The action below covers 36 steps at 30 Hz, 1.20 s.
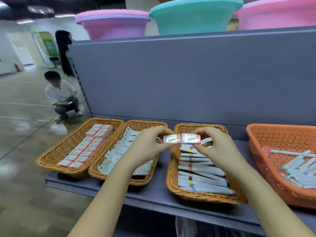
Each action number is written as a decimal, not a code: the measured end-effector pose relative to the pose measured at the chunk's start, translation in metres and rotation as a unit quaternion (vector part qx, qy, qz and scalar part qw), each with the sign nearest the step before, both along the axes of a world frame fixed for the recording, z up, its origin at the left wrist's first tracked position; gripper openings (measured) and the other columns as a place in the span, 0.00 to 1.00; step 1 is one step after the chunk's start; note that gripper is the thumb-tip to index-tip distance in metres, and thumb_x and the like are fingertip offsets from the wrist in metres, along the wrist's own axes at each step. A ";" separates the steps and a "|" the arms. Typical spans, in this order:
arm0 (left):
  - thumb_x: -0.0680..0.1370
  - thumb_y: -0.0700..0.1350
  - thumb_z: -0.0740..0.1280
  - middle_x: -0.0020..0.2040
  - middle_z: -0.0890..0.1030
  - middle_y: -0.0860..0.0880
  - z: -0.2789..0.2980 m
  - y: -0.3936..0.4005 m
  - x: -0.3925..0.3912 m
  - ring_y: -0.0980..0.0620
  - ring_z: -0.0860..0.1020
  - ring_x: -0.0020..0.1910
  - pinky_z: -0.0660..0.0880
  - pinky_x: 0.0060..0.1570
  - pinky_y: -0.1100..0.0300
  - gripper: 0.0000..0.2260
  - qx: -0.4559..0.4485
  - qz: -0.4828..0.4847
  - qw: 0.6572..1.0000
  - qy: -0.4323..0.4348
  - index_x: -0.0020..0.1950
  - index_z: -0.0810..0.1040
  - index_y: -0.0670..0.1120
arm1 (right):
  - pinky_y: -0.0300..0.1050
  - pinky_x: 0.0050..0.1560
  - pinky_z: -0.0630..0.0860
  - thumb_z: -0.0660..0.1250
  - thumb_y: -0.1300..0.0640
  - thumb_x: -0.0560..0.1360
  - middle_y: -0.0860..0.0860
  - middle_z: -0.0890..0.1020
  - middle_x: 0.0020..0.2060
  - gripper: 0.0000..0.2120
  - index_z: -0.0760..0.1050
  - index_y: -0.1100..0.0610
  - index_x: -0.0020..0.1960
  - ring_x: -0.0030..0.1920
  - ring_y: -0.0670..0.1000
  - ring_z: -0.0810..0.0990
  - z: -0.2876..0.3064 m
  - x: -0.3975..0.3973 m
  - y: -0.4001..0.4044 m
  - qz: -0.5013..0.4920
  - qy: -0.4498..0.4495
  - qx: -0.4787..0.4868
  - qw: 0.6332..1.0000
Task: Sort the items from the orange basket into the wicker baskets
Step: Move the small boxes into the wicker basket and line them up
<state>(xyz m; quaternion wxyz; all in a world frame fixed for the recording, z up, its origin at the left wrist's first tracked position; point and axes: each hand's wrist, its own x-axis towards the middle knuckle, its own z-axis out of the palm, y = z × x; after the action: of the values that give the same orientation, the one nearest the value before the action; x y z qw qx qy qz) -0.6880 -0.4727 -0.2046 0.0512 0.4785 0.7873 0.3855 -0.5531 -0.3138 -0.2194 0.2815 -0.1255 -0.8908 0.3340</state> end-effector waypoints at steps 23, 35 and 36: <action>0.75 0.47 0.71 0.51 0.76 0.62 -0.015 -0.175 -0.187 0.61 0.75 0.50 0.70 0.47 0.71 0.12 -0.127 0.111 0.985 0.031 0.57 0.78 0.55 | 0.37 0.45 0.74 0.68 0.47 0.73 0.43 0.78 0.50 0.11 0.75 0.49 0.54 0.49 0.43 0.75 -0.005 -0.217 -0.144 0.097 -0.116 0.114 0.982; 0.75 0.52 0.69 0.63 0.74 0.55 -0.030 -0.182 -0.268 0.58 0.72 0.59 0.70 0.57 0.62 0.15 -0.214 0.069 0.971 0.075 0.62 0.76 0.54 | 0.36 0.50 0.67 0.68 0.48 0.74 0.44 0.76 0.56 0.16 0.73 0.50 0.60 0.52 0.42 0.68 -0.013 -0.280 -0.172 0.049 -0.177 0.155 0.971; 0.75 0.52 0.69 0.62 0.74 0.55 -0.033 -0.183 -0.276 0.58 0.72 0.59 0.69 0.56 0.63 0.16 -0.221 0.057 0.970 0.082 0.62 0.76 0.54 | 0.35 0.49 0.66 0.68 0.48 0.74 0.44 0.76 0.56 0.16 0.74 0.50 0.60 0.51 0.42 0.67 -0.014 -0.284 -0.175 0.043 -0.182 0.149 0.971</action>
<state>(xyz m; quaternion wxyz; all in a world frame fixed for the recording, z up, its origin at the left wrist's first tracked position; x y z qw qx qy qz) -0.9636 -0.6557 -0.2374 0.0690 0.4394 0.8805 0.1642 -0.8367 -0.4889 -0.2338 0.1159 -0.1023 -0.9712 0.1812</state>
